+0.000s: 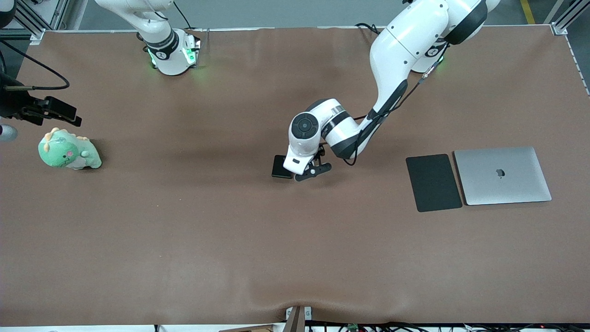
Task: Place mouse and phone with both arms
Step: 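Lower the left gripper onto the white mouse and close it, then lift the mouse with the left gripper while the right gripper reaches the phone, then carry the mouse onto the pad while the right gripper grasps the phone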
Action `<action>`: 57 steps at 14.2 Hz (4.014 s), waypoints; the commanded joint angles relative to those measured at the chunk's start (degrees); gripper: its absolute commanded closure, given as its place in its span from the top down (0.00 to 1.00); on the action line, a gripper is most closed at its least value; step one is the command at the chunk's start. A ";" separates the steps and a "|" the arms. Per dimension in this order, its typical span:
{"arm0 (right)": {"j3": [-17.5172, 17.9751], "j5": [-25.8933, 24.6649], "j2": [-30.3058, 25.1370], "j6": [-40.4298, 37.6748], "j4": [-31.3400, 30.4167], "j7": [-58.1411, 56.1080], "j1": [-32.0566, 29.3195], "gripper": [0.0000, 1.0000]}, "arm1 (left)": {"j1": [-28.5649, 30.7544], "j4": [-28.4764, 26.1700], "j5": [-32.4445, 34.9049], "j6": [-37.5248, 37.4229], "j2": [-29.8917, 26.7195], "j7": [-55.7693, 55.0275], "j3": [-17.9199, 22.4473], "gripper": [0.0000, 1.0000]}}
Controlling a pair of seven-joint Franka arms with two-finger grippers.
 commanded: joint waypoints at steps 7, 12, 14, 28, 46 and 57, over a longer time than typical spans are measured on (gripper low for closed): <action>1.09 1.04 4.30 7.23 1.23 0.56 3.32 1.00 | -0.40 -1.00 1.88 1.28 0.28 -2.59 0.52 0.87; 1.09 0.95 9.84 13.63 1.23 0.56 7.99 1.00 | -0.40 -1.35 1.88 1.19 0.10 -2.68 0.52 0.86; 1.18 1.04 11.95 17.68 1.23 0.56 8.69 1.00 | -0.49 -1.35 1.88 1.19 0.19 -2.68 0.52 0.82; 1.27 5.95 22.24 8.48 0.53 0.65 17.55 1.00 | 5.29 -4.23 4.95 -9.62 -10.25 0.13 0.52 0.27; 0.74 4.73 30.76 34.82 -2.99 40.97 41.11 1.00 | 43.44 -35.79 5.39 6.97 -25.91 40.12 -0.27 0.28; 0.57 3.68 36.03 51.18 -8.19 44.69 42.09 1.00 | 47.15 -35.19 5.31 15.24 -20.12 44.70 -0.27 0.34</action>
